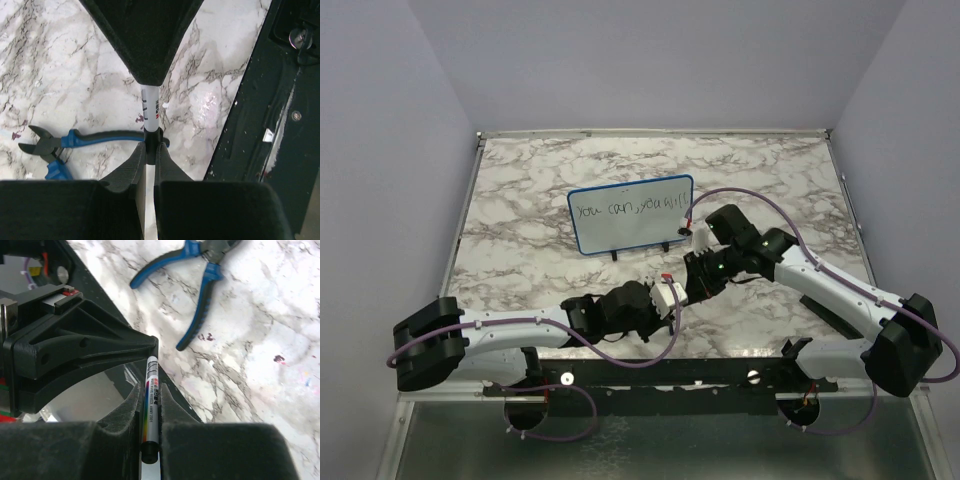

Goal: Write a sentence on the whiteboard
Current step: Close the whiteboard marker.

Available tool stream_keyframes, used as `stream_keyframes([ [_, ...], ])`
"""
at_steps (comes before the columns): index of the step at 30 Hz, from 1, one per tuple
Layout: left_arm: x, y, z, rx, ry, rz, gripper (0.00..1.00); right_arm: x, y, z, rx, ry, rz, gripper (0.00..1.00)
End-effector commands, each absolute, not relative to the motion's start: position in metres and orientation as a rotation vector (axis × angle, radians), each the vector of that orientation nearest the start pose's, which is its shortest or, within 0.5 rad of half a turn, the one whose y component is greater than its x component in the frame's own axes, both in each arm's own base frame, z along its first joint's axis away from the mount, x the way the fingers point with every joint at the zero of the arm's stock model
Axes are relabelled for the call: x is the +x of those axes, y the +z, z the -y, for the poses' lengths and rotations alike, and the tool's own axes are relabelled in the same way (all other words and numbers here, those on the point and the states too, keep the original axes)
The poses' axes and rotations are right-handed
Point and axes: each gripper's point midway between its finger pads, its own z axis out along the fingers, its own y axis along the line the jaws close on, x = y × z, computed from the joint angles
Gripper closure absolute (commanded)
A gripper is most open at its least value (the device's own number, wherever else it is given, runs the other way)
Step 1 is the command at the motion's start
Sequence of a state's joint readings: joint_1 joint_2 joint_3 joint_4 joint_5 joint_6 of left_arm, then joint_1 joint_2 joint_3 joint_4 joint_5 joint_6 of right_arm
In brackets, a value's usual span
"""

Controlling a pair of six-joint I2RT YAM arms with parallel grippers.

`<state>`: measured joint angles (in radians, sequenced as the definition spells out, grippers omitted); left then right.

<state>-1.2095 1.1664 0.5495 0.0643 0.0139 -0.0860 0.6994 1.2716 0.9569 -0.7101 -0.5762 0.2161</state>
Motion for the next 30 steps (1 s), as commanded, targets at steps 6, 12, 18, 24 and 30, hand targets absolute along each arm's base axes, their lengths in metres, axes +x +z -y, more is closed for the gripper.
stream_keyframes([
  [6,0.153,0.155,0.379,0.941,-0.831,-1.539,1.0,0.139,0.128,-0.232,-0.829,0.831,-2.698,0.99],
  [12,0.157,0.137,0.388,0.96,-0.822,-1.513,1.0,0.148,0.119,-0.22,-0.78,0.658,-2.748,1.0],
  [18,0.159,0.118,0.39,0.942,-0.823,-1.521,1.0,0.155,0.102,-0.21,-0.738,0.462,-2.788,0.99],
  [24,0.158,0.099,0.389,0.952,-0.813,-1.553,1.0,0.156,0.086,-0.204,-0.681,0.318,-2.802,0.99],
  [30,0.162,0.083,0.381,0.951,-0.765,-1.589,0.91,0.161,0.077,-0.194,-0.642,0.159,-2.796,0.99],
])
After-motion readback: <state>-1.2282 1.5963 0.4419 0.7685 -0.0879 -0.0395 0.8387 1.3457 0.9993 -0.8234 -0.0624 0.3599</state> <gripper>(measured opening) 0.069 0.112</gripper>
